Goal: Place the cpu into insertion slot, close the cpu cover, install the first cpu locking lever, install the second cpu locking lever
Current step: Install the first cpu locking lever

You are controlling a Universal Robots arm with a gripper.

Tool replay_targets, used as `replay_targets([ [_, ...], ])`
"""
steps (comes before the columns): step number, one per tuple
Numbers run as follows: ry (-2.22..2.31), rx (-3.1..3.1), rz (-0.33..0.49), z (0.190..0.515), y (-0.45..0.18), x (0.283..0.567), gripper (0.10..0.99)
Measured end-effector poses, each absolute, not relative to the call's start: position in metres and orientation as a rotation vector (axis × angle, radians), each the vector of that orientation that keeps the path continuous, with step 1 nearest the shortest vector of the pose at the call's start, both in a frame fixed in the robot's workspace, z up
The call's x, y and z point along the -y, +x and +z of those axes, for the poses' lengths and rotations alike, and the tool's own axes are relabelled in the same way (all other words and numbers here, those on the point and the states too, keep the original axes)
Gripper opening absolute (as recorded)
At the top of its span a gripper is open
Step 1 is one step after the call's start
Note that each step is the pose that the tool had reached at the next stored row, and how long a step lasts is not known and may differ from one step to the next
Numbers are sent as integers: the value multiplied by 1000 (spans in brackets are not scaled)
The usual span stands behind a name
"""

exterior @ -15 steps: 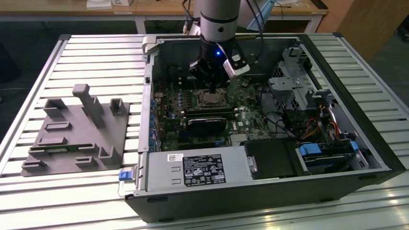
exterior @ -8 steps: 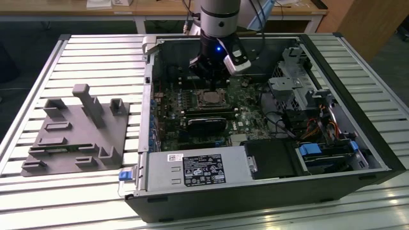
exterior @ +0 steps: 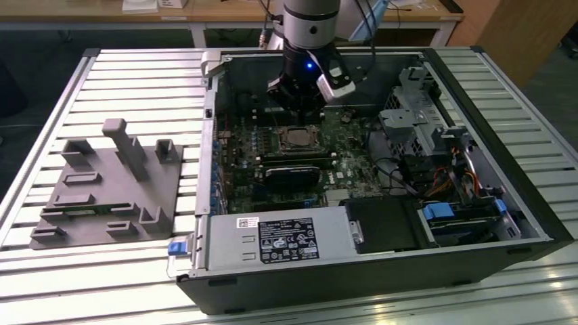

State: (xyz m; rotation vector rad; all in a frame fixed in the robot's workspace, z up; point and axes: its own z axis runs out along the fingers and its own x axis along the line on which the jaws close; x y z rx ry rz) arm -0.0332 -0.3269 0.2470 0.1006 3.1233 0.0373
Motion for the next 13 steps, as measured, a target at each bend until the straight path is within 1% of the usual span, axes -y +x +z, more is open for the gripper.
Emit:
replay_targets([
  [13,100,-3106,45,247,-70,327,106],
])
